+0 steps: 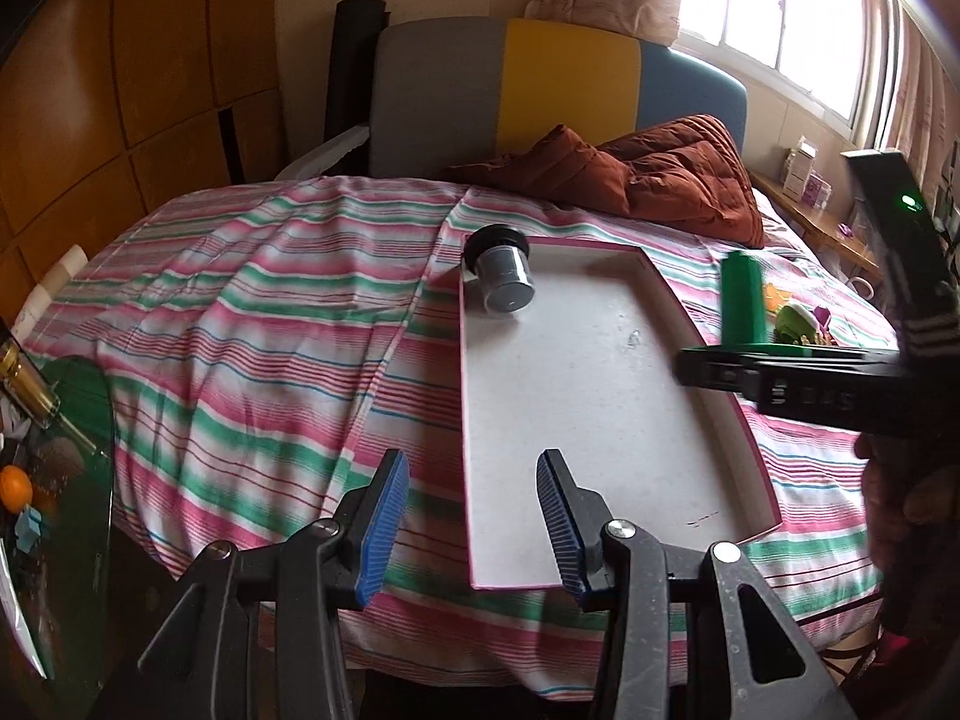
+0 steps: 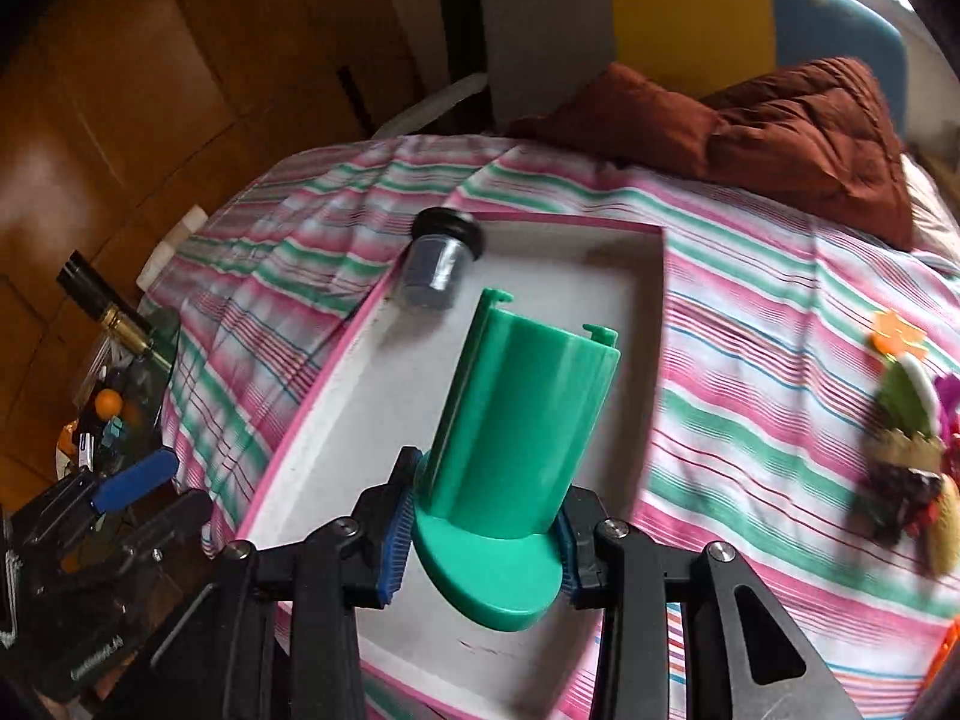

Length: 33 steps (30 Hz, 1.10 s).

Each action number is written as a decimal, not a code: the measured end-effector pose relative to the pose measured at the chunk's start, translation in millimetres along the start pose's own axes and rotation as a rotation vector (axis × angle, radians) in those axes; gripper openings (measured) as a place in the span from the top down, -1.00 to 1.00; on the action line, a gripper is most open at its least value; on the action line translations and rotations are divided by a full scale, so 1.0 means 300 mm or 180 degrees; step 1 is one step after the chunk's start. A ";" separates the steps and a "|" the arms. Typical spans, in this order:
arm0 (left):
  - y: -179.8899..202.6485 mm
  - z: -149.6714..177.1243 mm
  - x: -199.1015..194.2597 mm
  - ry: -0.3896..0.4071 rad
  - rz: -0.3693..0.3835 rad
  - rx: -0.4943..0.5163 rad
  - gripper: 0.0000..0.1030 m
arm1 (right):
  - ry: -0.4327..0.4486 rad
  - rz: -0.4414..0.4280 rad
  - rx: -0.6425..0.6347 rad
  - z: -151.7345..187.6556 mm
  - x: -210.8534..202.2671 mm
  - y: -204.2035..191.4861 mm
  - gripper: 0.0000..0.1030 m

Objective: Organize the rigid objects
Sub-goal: 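Carry the green stand to the tray beside the cup and open the right tool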

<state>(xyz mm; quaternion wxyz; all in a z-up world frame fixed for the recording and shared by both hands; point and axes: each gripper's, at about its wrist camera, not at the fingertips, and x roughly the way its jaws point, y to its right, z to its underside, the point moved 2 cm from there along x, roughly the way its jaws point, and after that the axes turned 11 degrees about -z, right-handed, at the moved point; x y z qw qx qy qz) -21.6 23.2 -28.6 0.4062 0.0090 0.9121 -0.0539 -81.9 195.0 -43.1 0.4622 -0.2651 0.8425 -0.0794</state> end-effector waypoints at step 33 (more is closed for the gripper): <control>-0.093 0.016 0.056 -0.0163 -0.0013 -0.0237 0.13 | -0.0025 0.0018 0.0042 -0.143 0.189 -0.101 0.02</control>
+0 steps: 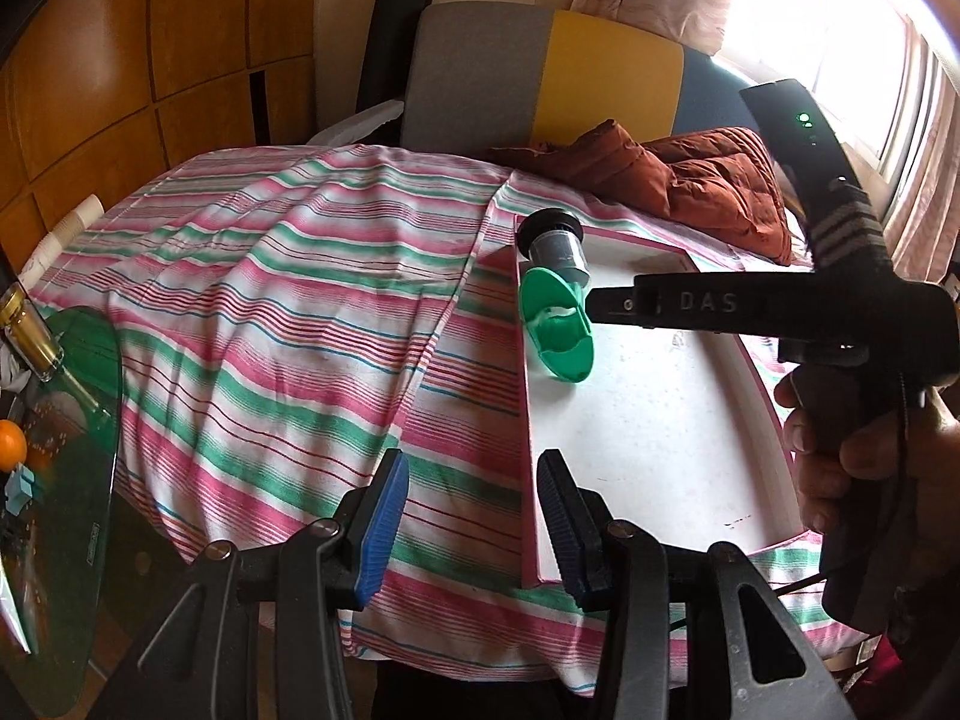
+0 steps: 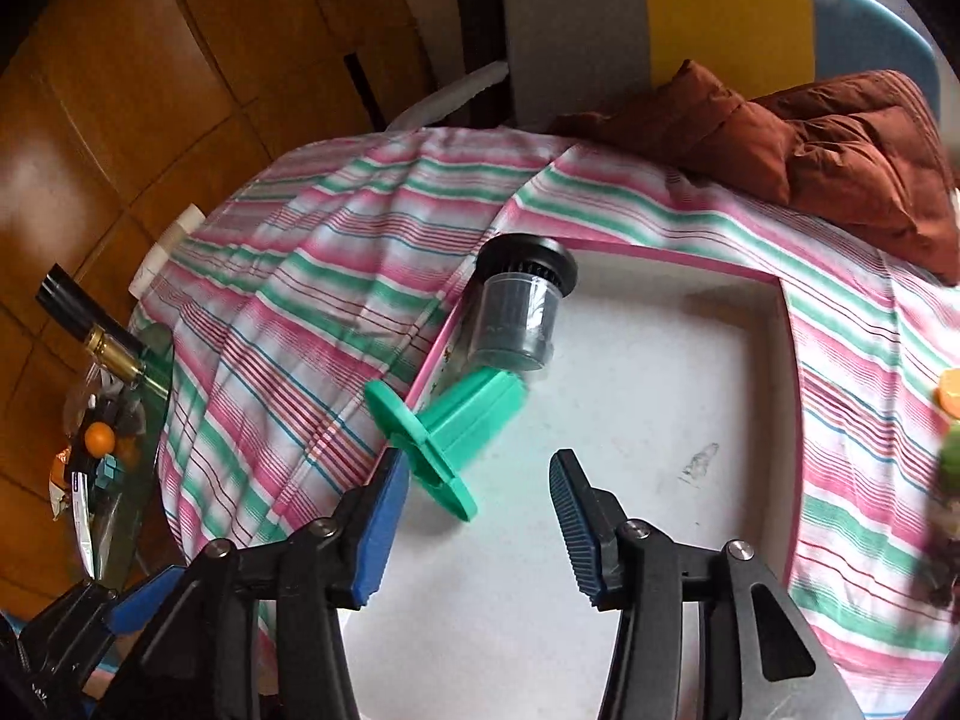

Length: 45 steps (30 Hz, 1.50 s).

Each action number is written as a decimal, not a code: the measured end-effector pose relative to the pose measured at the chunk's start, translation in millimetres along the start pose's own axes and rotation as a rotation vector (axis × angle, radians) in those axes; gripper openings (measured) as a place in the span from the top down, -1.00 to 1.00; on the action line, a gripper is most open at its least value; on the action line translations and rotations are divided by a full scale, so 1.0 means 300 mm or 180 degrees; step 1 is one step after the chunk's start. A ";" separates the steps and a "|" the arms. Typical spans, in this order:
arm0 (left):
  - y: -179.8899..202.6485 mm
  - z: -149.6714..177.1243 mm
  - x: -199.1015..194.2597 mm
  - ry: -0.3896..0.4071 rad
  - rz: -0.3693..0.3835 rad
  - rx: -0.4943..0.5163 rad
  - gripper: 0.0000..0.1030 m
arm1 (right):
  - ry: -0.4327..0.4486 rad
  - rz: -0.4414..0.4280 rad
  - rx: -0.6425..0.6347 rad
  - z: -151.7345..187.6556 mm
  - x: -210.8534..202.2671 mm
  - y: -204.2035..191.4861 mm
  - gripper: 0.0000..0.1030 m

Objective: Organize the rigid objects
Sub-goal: 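Carry the green stand to the tray beside the cup and open the right tool, then move the left tool to the brown peg board while the right tool returns to the toys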

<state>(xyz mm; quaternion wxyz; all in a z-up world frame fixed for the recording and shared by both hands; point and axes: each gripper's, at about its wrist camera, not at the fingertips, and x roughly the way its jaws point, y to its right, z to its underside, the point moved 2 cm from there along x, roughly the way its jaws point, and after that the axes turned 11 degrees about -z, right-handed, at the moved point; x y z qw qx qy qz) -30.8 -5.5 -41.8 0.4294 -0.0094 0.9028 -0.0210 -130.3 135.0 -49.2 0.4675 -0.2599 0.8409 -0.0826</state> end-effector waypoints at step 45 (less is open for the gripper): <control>0.339 -0.028 -0.070 0.0116 0.0228 0.0756 0.13 | 0.0905 0.1224 0.0881 0.285 -0.736 0.692 -0.17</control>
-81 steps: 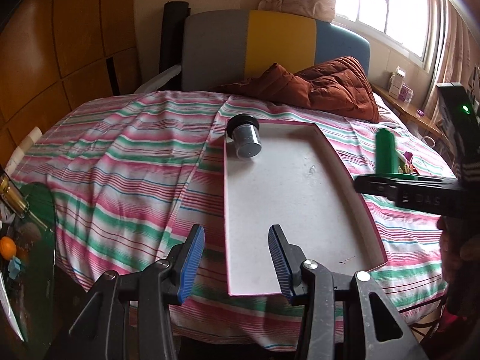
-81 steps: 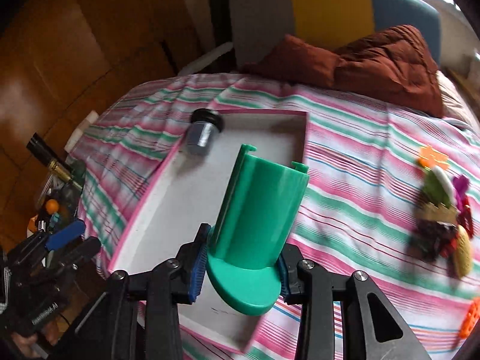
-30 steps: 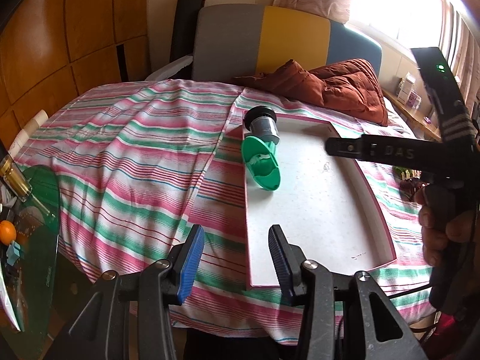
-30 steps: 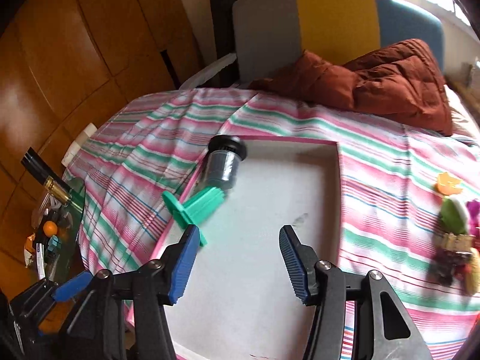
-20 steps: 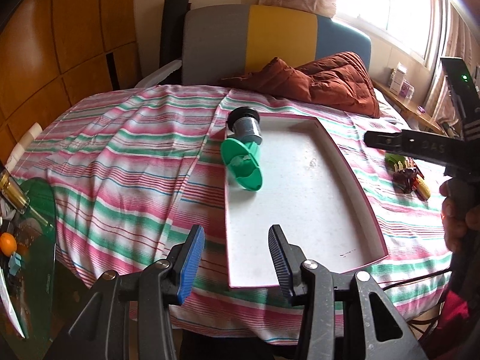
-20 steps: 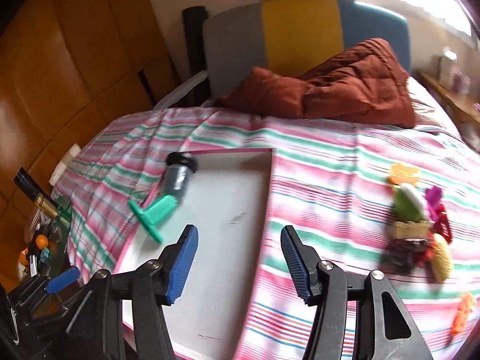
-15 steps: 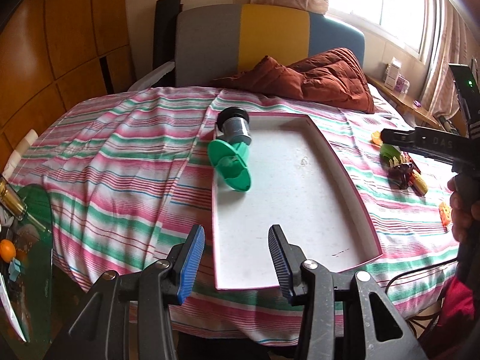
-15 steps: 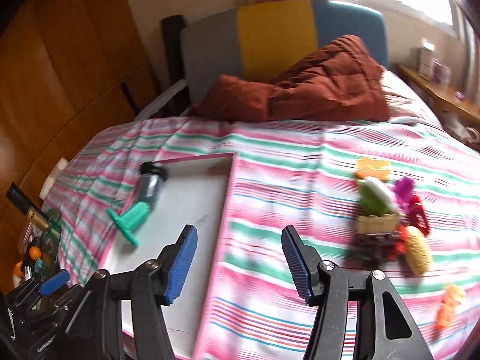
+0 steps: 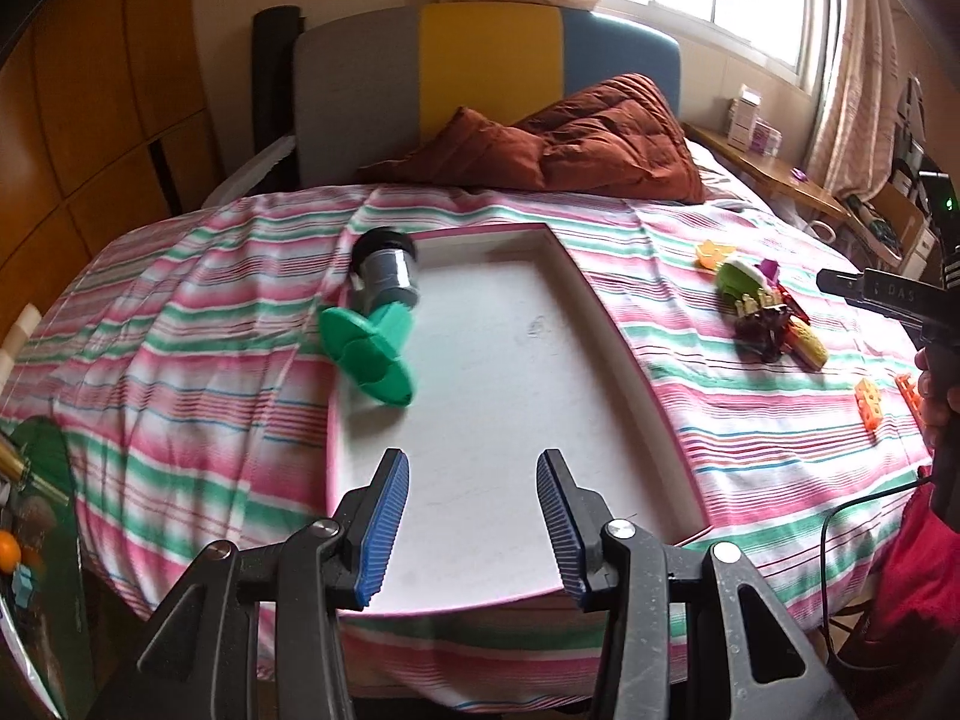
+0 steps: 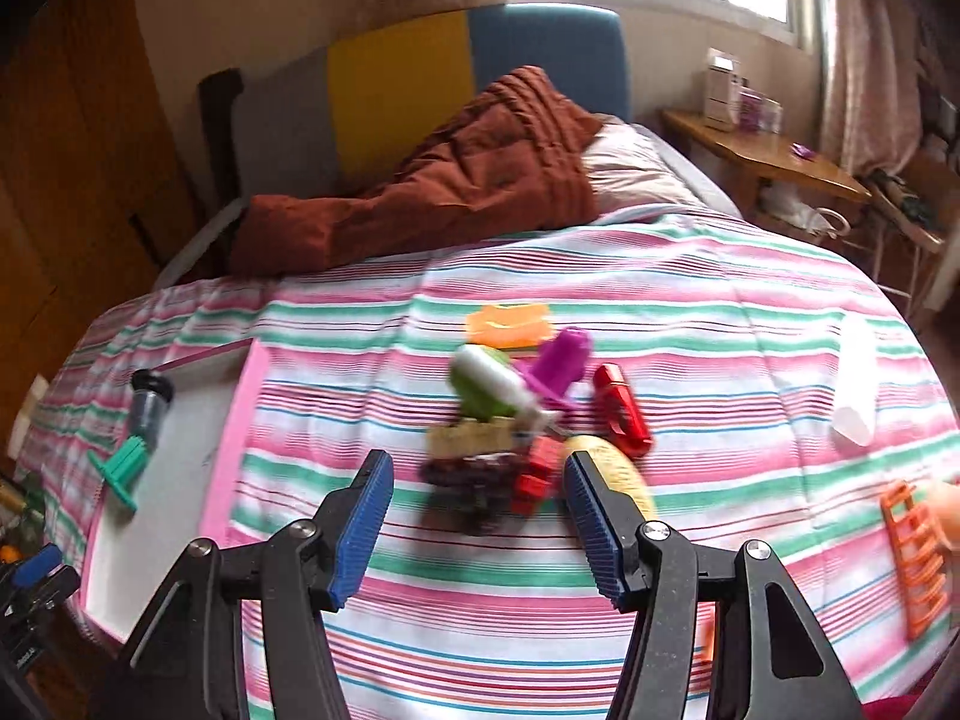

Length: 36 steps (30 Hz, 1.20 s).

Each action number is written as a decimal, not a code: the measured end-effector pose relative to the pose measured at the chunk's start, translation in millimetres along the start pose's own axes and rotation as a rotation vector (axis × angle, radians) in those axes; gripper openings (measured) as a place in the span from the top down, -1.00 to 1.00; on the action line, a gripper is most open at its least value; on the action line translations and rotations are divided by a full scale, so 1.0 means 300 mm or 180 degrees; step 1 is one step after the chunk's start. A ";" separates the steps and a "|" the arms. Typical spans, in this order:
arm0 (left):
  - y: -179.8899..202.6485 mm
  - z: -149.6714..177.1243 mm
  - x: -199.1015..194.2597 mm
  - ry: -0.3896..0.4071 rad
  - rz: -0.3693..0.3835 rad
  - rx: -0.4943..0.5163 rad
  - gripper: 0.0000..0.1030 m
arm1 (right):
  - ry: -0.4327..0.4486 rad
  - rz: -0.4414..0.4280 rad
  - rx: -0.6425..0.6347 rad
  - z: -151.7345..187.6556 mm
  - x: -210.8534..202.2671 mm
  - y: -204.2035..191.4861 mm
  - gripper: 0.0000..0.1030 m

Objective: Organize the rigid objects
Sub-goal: 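Move the left tool to the brown peg board while the right tool returns to the toys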

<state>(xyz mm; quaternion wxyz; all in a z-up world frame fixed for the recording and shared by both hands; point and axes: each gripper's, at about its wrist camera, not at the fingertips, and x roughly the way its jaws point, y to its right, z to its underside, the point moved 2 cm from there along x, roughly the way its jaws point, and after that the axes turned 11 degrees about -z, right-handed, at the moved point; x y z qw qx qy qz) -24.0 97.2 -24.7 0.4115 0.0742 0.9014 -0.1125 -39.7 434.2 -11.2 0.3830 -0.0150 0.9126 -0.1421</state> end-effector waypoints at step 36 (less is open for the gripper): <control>0.683 -0.290 0.232 -0.0684 0.1499 0.0212 -0.17 | 0.0235 0.0160 0.1108 0.022 -0.076 0.373 -0.40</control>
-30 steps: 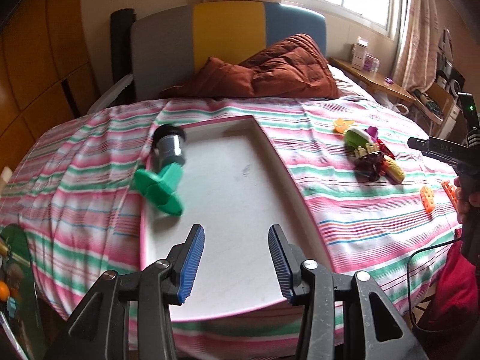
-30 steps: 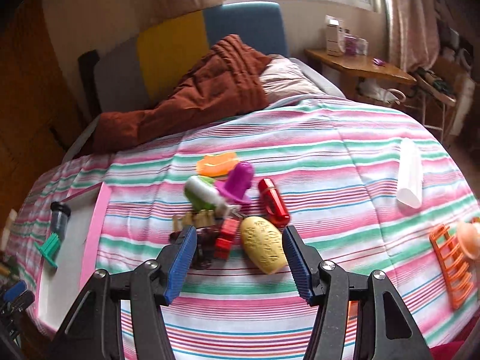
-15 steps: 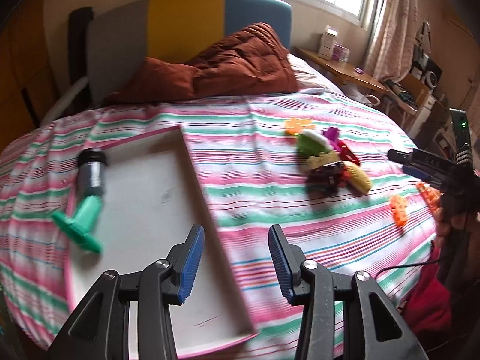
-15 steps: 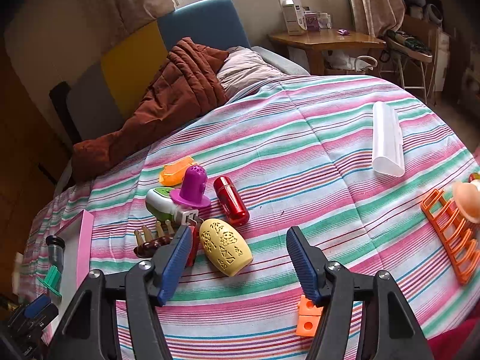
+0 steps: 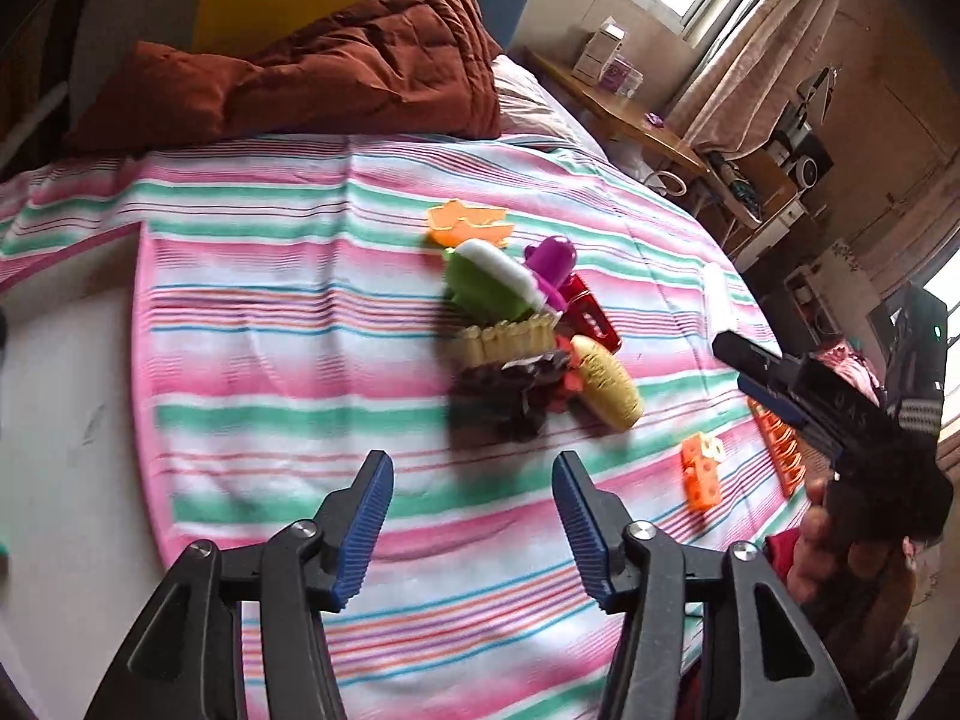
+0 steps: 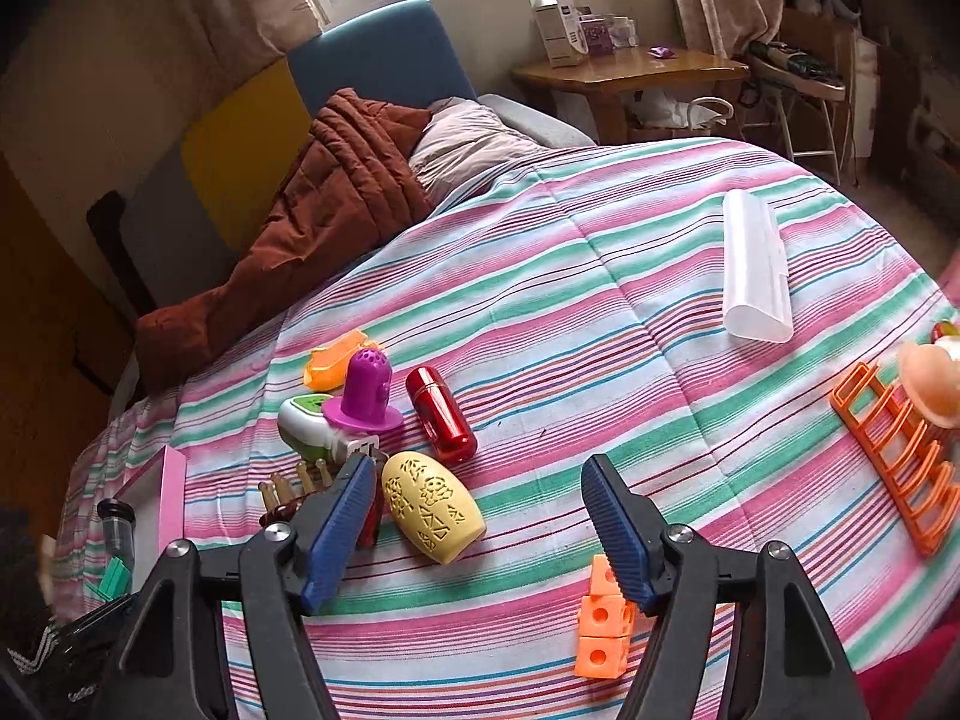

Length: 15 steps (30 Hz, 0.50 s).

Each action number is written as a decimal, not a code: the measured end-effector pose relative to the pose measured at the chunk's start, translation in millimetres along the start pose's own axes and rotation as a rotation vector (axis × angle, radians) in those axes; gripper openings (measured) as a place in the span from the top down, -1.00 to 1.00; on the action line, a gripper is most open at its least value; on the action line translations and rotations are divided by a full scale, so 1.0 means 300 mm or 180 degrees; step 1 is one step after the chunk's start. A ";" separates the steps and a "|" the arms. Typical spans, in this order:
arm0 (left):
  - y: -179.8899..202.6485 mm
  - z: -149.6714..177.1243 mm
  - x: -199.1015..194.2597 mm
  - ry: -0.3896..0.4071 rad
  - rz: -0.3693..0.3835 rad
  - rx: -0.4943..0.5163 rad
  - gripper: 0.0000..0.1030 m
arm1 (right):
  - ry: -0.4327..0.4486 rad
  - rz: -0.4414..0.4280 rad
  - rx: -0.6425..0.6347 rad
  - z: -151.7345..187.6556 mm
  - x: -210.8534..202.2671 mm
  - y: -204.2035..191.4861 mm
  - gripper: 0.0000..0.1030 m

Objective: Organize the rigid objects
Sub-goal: 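Move the left tool to the brown peg board while the right tool returns to the toys, then close the left tool on the brown peg board with yellow pegs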

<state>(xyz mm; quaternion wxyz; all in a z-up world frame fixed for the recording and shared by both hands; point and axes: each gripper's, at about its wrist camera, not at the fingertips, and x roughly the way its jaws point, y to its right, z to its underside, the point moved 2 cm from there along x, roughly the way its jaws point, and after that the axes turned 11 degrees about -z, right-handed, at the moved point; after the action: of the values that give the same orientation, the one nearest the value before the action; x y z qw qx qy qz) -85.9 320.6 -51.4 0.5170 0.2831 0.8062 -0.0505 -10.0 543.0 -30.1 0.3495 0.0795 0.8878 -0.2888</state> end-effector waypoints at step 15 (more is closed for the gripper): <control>0.043 -0.147 0.242 -0.0203 0.0255 -0.0376 -0.54 | 0.0000 -0.0034 0.0040 -0.010 0.006 0.004 -0.40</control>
<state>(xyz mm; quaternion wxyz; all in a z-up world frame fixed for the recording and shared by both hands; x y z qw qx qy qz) -137.0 377.2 -91.0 0.5598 0.2824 0.7790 0.0089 -12.5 545.6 -30.1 0.3475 0.0770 0.8863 -0.2962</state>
